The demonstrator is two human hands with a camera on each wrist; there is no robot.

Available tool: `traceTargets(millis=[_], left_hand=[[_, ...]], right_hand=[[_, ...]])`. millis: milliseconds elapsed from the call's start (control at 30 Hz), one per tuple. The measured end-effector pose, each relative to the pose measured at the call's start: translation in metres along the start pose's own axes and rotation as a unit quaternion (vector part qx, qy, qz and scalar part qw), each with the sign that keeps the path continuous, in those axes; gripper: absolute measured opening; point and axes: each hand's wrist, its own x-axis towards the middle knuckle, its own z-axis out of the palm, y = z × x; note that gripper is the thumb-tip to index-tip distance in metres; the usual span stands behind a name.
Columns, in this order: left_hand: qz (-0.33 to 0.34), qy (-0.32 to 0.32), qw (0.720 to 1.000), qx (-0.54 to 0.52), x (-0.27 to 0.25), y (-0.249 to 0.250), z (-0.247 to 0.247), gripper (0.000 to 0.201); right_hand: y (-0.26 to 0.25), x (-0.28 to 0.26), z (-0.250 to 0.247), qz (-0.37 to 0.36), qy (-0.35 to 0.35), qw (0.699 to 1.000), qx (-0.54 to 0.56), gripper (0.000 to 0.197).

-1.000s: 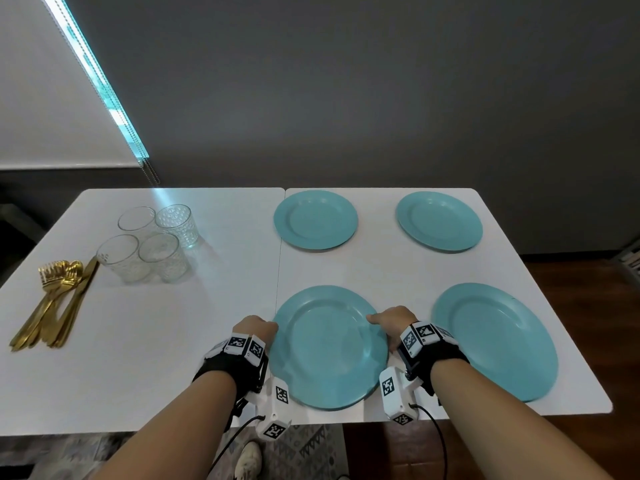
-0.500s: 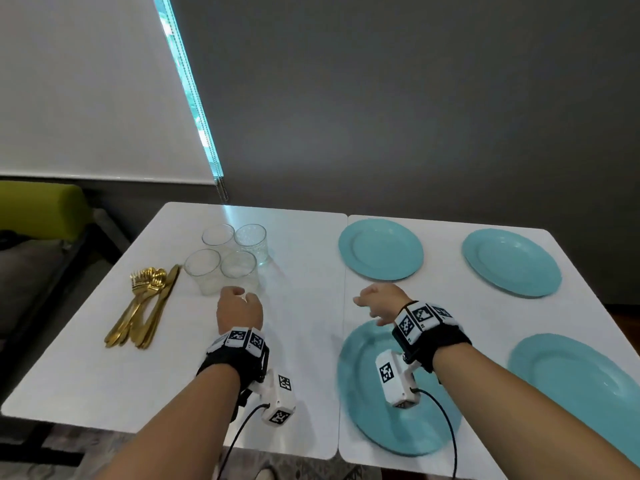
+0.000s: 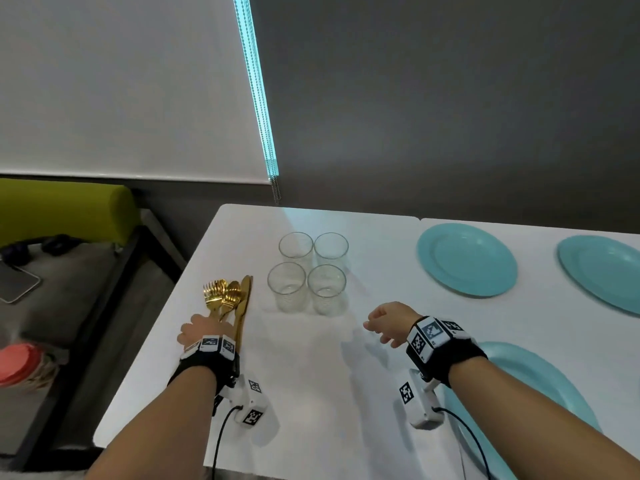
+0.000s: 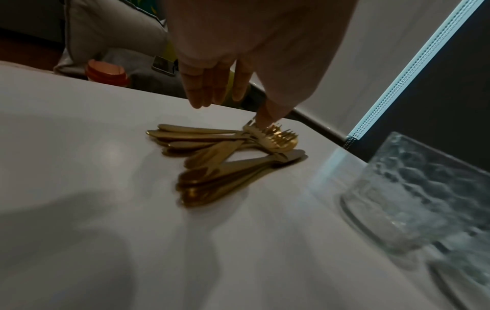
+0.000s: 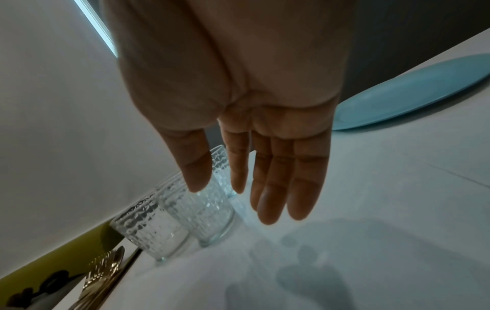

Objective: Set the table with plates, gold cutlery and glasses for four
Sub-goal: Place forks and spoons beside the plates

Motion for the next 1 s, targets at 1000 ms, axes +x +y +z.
traceTargets(millis=[1000], left_hand=[[0.034,-0.093,0.993,-0.060,0.039,-0.010,0.015,0.032]], right_hand=[[0.010,0.024,0.015,0.071,-0.001,0.997,0.032,0.012]])
